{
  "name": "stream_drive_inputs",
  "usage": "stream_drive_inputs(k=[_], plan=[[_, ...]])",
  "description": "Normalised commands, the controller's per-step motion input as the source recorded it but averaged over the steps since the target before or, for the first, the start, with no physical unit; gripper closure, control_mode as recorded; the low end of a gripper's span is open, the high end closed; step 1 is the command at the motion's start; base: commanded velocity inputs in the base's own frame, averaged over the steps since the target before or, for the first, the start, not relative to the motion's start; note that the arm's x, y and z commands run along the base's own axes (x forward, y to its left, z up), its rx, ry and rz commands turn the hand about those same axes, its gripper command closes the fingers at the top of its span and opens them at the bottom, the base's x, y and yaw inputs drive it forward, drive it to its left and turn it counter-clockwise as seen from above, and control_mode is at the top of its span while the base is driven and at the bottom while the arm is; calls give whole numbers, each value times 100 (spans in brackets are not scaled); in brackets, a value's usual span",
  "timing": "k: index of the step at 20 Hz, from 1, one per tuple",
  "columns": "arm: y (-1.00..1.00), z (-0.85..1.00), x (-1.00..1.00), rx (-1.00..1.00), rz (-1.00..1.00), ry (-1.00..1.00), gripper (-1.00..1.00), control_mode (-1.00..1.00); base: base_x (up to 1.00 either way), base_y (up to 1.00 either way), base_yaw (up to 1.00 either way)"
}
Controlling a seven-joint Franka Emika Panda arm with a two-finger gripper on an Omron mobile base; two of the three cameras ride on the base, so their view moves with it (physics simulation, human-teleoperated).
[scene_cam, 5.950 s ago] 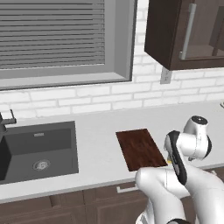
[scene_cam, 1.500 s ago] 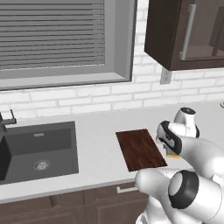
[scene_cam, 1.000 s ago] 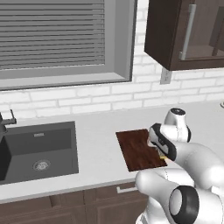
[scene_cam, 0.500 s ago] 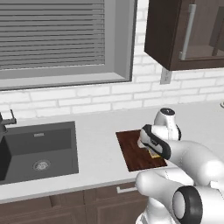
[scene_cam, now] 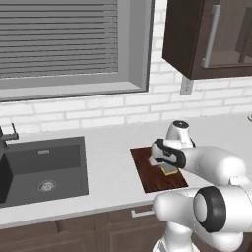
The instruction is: Pick up the sponge from the counter and clean the cutting board by briefly scrubbing or pressing down on the cutting board. Once finished, release the sponge.
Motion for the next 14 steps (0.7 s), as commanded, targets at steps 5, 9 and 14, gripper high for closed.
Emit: stream_drive_inputs(k=[5, 9, 14], plan=[[0, -32, 11, -5, 3, 7, 100, -100, 0, 0, 0], [0, -49, 20, -4, 1, 10, 100, -100, 0, 0, 0], [0, -22, 2, 0, 2, 7, 100, -100, 0, 0, 0]])
